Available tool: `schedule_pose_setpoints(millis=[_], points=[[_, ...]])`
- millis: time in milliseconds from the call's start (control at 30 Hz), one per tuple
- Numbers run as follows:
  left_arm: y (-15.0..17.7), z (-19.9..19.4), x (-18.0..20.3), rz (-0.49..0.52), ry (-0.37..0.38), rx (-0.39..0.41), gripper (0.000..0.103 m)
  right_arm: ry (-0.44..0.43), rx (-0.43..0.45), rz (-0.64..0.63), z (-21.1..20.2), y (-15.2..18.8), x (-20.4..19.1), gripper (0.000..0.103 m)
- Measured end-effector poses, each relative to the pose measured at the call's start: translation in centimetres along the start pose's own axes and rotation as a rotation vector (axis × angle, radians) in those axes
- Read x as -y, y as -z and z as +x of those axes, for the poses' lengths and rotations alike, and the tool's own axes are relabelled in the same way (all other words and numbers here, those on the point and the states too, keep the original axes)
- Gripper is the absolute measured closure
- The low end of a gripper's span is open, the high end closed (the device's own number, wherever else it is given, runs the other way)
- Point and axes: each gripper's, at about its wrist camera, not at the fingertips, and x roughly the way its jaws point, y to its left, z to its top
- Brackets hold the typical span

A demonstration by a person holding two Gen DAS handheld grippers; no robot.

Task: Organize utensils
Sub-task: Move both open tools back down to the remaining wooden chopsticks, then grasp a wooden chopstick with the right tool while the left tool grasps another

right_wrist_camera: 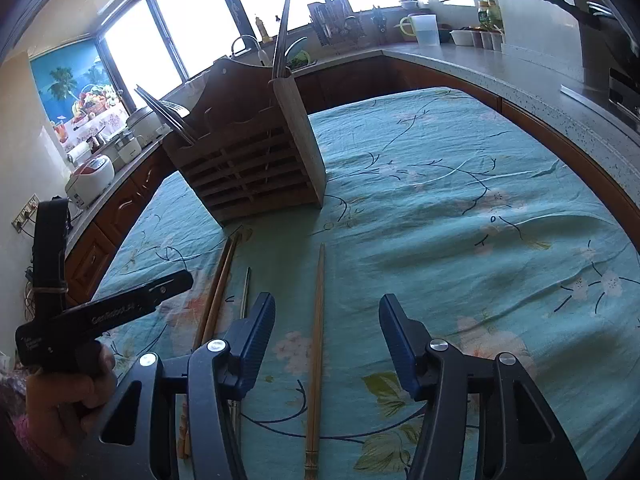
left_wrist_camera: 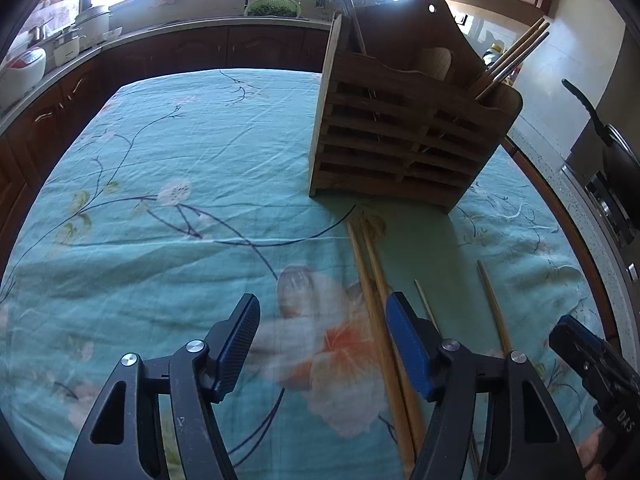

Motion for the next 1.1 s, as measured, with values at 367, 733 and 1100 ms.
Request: schedule_pose_setpoints(millis=[367,733,1100], points=[[-1.7,4.6,2.5,0.185,-0.026,-0.029,0.087,-0.002,-0.033,-0.001,1.2,-0.7,0.3,0.052],[3.3,0.9,-0.9,0.159,0.127,-0.062,0.095,0.006,-0.096,-0.09,3.9,-1.2,-1.5,0.059],[1.5,2.4,0.3,0.182,0.034,-0.086,0.08,0.102,-0.153,-0.241,8.5,-2.9,-2.7,0.059]])
